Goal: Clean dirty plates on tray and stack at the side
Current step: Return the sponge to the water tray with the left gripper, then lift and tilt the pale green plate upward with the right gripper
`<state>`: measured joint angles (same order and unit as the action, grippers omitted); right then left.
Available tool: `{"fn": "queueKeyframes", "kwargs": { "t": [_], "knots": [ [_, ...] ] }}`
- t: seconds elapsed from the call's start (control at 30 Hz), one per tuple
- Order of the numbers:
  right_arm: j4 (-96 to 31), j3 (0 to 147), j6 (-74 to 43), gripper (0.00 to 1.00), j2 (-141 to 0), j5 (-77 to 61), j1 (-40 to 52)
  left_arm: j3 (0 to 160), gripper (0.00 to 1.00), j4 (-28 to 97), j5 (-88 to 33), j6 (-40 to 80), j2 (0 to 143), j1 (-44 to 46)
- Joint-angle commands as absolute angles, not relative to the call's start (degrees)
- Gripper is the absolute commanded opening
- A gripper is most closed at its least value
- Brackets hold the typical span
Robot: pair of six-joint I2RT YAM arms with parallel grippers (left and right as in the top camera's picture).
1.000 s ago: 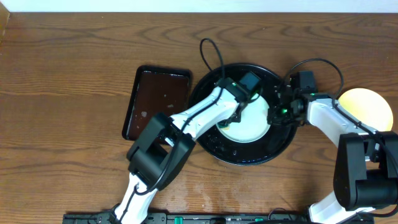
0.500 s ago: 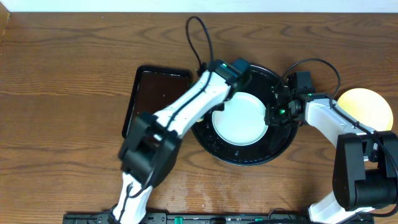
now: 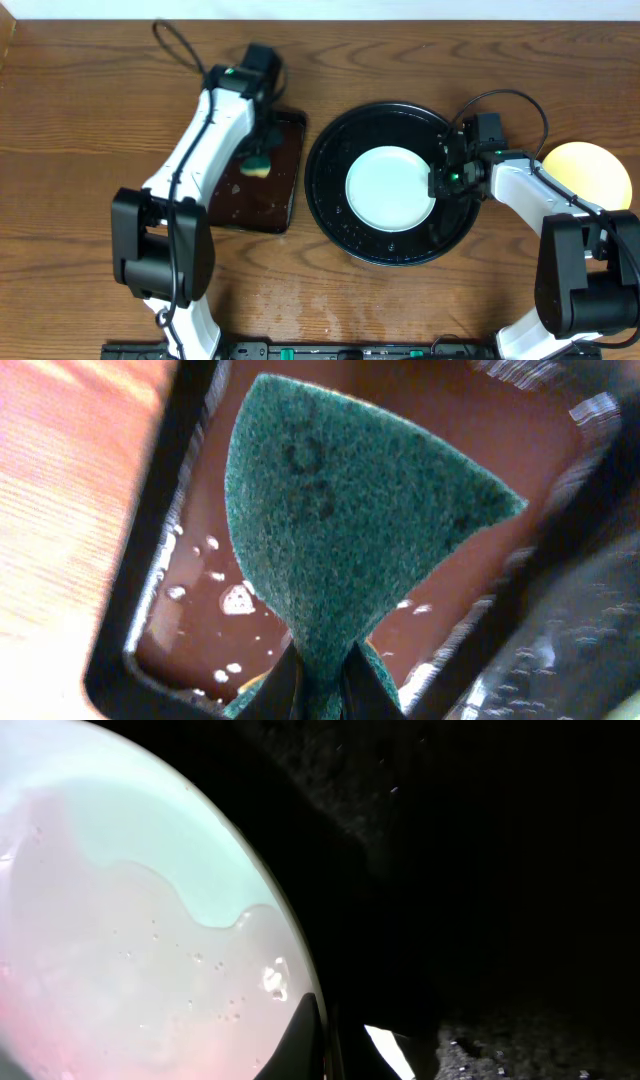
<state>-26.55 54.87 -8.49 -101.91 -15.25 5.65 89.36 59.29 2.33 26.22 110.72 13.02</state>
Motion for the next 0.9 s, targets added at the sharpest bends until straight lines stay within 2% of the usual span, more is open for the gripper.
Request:
{"fn": "queueKeyframes", "kwargs": {
  "t": [0.0,0.07,0.13,0.17,0.2,0.5,0.7,0.87],
  "knots": [
    [-26.2,54.2,-6.5,0.01,-102.8,-11.0,5.0,84.9,0.08,57.5,-7.3,20.5,111.2,10.5],
    [-26.5,54.3,-6.6,0.01,-102.4,-10.7,5.6,84.5,0.15,58.0,-7.3,19.9,111.2,9.5],
    [-27.2,54.4,-6.6,0.01,-100.4,-10.3,6.1,84.5,0.17,58.3,-7.4,19.1,110.7,8.7],
    [-27.7,54.4,-6.8,0.01,-98.6,-9.2,6.5,84.6,0.24,58.4,-7.4,18.7,110.3,8.4],
    [-28.1,54.4,-6.8,0.01,-96.7,-7.2,7.0,84.6,0.25,58.5,-7.5,18.5,109.6,8.3],
    [-30.2,54.4,-2.4,0.01,-79.0,21.0,19.7,84.6,0.57,59.0,-7.6,18.4,97.8,8.1],
    [-28.7,54.4,4.8,0.01,-73.2,34.3,28.8,84.6,0.74,60.6,-7.6,18.5,89.8,8.1],
    [-27.8,54.4,9.6,0.01,-71.8,45.5,36.3,84.6,0.80,61.3,-7.5,18.4,84.9,8.1]
  ]
}}
